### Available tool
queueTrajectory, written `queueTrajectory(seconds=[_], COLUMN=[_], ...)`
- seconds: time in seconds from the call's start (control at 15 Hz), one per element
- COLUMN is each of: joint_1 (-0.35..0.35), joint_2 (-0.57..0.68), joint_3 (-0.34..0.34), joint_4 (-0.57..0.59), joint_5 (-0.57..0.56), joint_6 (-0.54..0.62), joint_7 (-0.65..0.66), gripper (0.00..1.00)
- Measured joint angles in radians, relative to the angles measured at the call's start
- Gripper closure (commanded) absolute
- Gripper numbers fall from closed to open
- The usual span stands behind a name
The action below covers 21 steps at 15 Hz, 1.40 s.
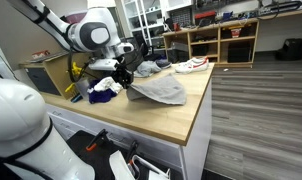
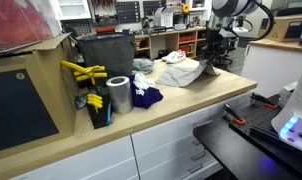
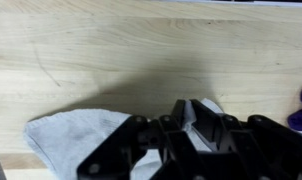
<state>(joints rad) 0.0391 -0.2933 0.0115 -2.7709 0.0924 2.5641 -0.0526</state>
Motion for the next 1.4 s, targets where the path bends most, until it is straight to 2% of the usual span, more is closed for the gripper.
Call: queueTrajectory(seconds=[0.33,0.8,1.4], joint_1=[0.011,0.013,0.013], joint_2=[-0.069,-0.074,0.036], joint_3=[0.0,-0.003,-0.009], joint_4=[0.0,-0.002,-0.009], joint_5=[-0.005,-0.005,-0.005], joint_6=[-0.065,-0.09,-0.15], joint_7=[-0.036,-0.047,-0.047], gripper=[0.96,0.96,0.96])
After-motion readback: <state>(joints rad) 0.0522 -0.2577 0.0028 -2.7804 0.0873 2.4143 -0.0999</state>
